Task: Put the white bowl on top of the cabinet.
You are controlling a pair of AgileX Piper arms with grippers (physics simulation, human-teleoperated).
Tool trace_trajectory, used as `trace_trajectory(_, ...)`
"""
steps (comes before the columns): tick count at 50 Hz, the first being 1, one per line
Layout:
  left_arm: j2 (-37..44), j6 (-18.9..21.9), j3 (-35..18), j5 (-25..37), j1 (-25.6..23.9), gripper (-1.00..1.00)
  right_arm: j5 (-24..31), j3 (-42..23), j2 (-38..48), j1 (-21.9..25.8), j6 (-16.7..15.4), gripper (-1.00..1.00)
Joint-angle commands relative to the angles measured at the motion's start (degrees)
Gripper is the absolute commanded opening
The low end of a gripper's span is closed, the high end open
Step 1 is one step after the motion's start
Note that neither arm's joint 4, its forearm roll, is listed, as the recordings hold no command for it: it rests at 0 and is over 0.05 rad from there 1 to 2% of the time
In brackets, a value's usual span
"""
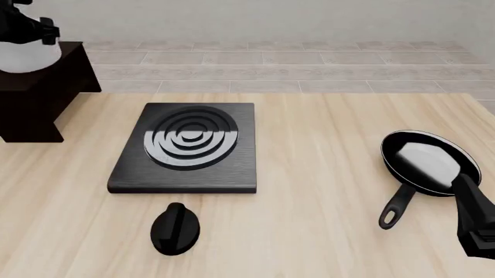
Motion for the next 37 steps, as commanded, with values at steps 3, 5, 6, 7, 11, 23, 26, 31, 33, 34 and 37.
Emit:
trace_trajectory(3, -11.88, -1.84, 11.6, -5.83, -3.02, 1.0, 0.0, 0.0, 0.01, 0.01, -0.01, 1.0)
trace_trajectory(5, -12.64, -1.8, 11.79, -5.65, -3.36, 1.0, -0.01, 0.0, 0.01, 0.01, 0.0, 1.0)
trace_trajectory(6, -12.96, -1.75, 11.91, -5.76, -3.35, 1.0, 0.0, 0.0, 0.0, 0.0, 0.0, 1.0)
trace_trajectory(7, -13.5, -1.96, 12.23, -6.15, -3.25, 1.0, 0.0, 0.0, 0.0, 0.0, 0.0, 1.0)
trace_trajectory(11, -16.11, -1.74, 15.15, -7.55, -4.07, 1.0, 0.0, 0.0, 0.0, 0.01, 0.0, 1.0)
trace_trajectory(23, -28.99, -3.25, 30.57, -14.29, -5.89, 1.0, 0.0, 0.0, 0.0, 0.01, -0.03, 1.0)
trace_trajectory(26, -31.8, -3.99, 33.76, -15.4, -6.28, 1.0, 0.0, 0.0, -0.01, 0.0, -0.01, 1.0)
trace_trajectory(31, -36.13, -4.95, 38.22, -16.41, -6.93, 1.0, 0.0, 0.0, 0.0, 0.0, -0.01, 1.0)
trace_trajectory(33, -38.08, -4.85, 40.39, -16.91, -7.26, 1.0, 0.0, 0.0, 0.0, 0.0, 0.0, 1.0)
trace_trajectory(34, -40.19, -5.94, 42.44, -17.34, -7.51, 1.0, 0.0, 0.0, 0.01, 0.0, -0.01, 1.0)
trace_trajectory(37, -43.17, -5.1, 45.03, -16.92, -7.78, 1.0, 0.0, 0.0, 0.01, 0.0, 0.0, 1.0)
